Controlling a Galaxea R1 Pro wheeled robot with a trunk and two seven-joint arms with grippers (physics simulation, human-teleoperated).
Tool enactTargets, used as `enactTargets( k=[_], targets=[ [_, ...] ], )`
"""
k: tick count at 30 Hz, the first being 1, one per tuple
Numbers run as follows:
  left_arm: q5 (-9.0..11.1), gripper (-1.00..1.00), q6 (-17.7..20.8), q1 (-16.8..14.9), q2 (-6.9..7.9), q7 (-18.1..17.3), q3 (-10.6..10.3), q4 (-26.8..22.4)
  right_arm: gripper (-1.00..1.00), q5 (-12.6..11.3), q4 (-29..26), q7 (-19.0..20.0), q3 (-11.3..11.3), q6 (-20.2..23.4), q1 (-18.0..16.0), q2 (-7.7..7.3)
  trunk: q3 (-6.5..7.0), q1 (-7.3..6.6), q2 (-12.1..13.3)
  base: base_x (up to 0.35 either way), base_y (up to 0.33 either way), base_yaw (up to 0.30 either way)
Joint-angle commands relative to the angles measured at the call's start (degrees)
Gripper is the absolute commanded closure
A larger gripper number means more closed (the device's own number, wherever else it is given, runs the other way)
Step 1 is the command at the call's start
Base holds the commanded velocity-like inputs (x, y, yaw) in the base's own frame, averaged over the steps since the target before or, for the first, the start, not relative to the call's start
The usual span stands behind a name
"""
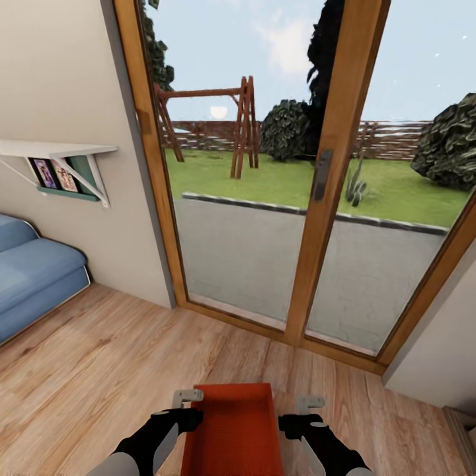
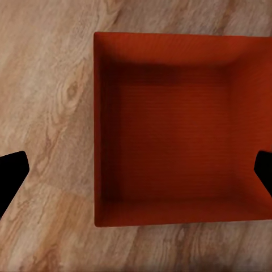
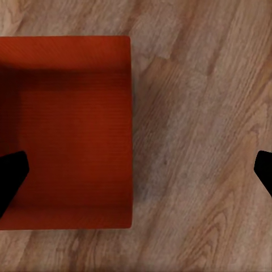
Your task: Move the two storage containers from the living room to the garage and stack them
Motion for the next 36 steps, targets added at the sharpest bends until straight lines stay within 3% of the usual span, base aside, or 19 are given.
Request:
enactTargets(
  k=[1, 36],
  targets=[
    [0.27, -1.00, 0.34, -0.01, -0.01, 0.23, -0.07, -0.13, -1.00, 0.57, -0.14, -0.01, -0.36, 0.35, -0.01, 0.06, -0.34, 0.22, -0.45, 0.000, 0.000, 0.000],
    [-0.10, -1.00, 0.25, -0.01, 0.18, 0.47, -0.31, 0.40, -1.00, 0.77, 0.40, -0.08, -0.44, -2.30, -0.10, 0.09, -9.82, 7.91, -14.49, 0.000, 0.000, 0.068]
  ],
)
